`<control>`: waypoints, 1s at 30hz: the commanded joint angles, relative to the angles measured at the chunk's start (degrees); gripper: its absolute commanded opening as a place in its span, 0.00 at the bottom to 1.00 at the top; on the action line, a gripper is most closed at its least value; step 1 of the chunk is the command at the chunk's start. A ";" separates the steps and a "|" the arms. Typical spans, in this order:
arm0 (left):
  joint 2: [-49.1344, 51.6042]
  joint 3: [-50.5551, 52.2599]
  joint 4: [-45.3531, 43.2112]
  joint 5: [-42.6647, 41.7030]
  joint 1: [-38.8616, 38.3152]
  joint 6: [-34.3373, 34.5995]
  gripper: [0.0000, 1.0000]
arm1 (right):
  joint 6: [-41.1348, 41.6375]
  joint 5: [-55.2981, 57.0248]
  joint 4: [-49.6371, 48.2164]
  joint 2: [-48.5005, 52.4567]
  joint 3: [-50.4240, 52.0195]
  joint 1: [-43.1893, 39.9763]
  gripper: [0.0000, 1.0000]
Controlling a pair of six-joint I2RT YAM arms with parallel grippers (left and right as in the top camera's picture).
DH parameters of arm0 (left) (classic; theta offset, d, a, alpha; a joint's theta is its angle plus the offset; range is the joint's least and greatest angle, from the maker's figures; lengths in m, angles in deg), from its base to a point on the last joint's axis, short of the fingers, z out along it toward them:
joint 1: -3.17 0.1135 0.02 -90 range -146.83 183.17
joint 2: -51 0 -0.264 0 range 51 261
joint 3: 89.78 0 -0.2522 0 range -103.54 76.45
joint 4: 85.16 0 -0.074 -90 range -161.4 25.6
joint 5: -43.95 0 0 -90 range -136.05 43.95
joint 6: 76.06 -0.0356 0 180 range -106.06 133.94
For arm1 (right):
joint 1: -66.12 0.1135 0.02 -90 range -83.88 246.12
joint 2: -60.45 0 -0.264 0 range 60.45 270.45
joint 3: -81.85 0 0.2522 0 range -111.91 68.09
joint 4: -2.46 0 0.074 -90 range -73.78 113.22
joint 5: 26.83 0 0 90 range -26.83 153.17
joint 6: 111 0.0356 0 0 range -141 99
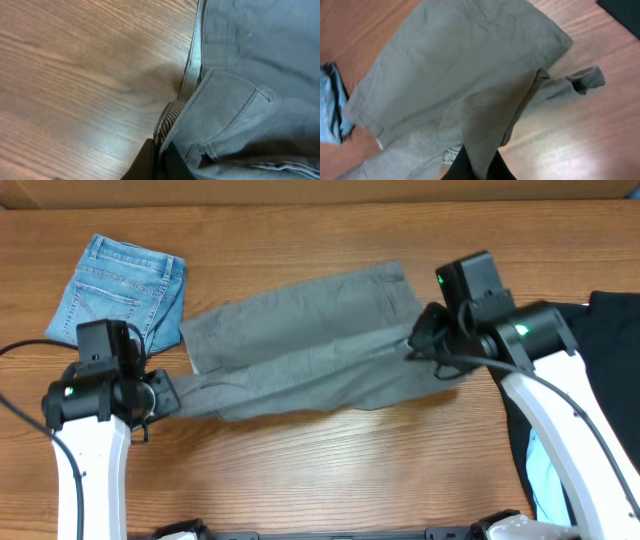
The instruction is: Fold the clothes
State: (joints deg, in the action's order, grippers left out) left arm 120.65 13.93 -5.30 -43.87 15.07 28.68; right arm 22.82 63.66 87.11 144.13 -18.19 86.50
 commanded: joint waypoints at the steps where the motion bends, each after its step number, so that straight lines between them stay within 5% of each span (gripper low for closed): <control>1: 4.52 -0.90 -3.45 -0.85 0.28 1.11 0.05 | -0.81 2.08 -2.43 2.58 -1.55 -2.21 0.04; 16: 23.08 -0.90 -23.17 -4.76 -3.85 2.23 0.09 | -0.81 1.99 -24.79 12.52 -1.44 -7.39 0.04; 22: 26.27 -0.90 -27.39 -4.76 -4.09 2.69 0.20 | -0.83 1.99 -28.20 18.03 -1.44 -7.41 0.05; 24: 26.53 -0.90 -29.49 -4.81 -4.09 2.69 0.35 | -1.07 2.03 -29.35 19.10 -1.44 -7.41 0.17; 25: 26.51 -0.92 -30.47 -4.81 -4.07 2.69 0.43 | -2.27 2.01 -30.03 19.32 -1.44 -7.41 0.35; 26: 26.45 -0.98 -31.58 -4.81 -4.07 2.64 0.61 | -4.20 2.05 -30.75 19.34 -1.44 -7.41 0.56; 27: 26.40 -1.14 -32.11 -4.81 -4.04 2.62 0.70 | -6.14 2.05 -31.32 19.32 -1.44 -7.41 0.62; 30: 25.99 -2.45 -30.69 -4.79 -3.89 -0.22 0.77 | -10.91 2.01 -30.91 18.69 -1.66 -7.74 0.66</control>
State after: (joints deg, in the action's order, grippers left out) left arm 146.81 13.52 -36.79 -49.21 11.27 30.47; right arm 17.81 64.80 56.21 164.08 -18.19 79.29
